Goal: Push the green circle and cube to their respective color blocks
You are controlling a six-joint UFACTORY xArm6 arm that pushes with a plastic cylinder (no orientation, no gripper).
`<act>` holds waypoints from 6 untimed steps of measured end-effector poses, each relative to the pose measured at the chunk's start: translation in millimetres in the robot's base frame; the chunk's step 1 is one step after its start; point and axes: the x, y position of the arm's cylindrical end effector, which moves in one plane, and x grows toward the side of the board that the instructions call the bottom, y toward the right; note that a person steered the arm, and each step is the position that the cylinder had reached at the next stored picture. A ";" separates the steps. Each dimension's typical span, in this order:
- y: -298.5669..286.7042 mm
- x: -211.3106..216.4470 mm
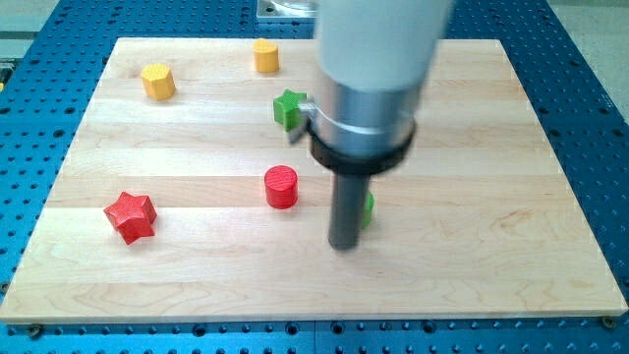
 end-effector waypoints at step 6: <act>32.9 -144.0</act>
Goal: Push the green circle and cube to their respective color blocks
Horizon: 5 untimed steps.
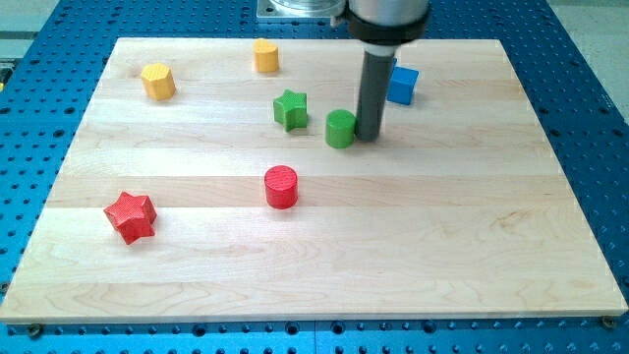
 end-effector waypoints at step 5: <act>-53.6 43.1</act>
